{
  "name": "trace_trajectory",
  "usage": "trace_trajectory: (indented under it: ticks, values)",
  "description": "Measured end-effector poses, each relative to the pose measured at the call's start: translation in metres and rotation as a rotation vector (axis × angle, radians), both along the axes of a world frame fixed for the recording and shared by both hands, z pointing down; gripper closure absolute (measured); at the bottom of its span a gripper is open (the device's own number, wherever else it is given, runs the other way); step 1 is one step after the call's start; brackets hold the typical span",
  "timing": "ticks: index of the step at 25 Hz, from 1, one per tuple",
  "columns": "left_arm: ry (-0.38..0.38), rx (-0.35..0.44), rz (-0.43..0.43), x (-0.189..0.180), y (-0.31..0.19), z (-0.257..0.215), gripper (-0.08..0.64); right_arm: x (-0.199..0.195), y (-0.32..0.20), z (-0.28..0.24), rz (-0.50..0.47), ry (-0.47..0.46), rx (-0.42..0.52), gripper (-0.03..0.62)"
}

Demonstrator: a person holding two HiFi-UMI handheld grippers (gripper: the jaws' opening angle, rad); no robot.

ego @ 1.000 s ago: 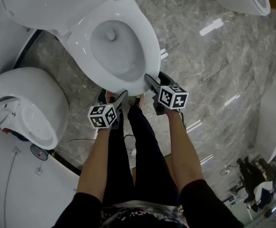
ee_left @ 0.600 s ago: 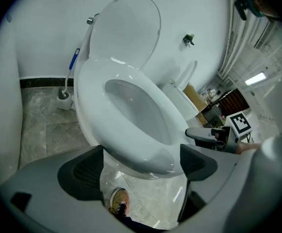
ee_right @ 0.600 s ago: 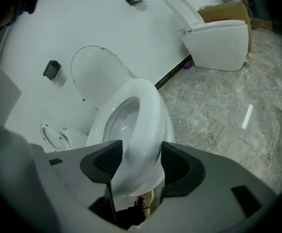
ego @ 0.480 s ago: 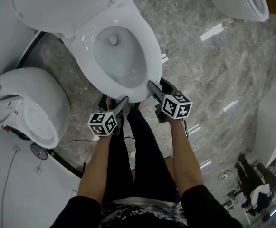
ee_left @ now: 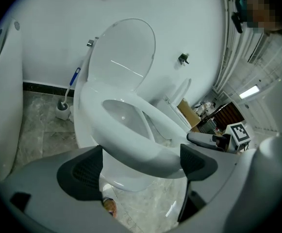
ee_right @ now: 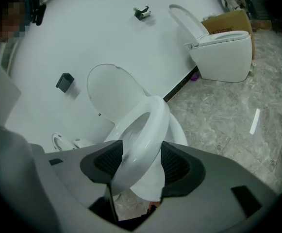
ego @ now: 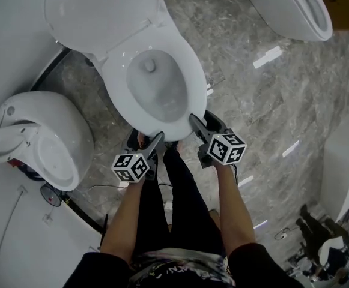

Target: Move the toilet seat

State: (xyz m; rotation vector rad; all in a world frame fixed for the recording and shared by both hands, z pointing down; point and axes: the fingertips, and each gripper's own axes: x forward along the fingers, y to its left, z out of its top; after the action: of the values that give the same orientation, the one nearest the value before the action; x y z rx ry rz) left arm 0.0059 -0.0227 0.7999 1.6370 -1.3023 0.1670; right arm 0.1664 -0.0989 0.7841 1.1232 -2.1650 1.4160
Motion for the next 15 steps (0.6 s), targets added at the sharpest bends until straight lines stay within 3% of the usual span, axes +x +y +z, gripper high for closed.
trace_trajectory:
  ticks: [15]
  values:
    - [0.117,0.064,-0.182,-0.024,-0.025,-0.070,0.052,-0.022,-0.026,-0.079,0.072,-0.140,0.043,0.330]
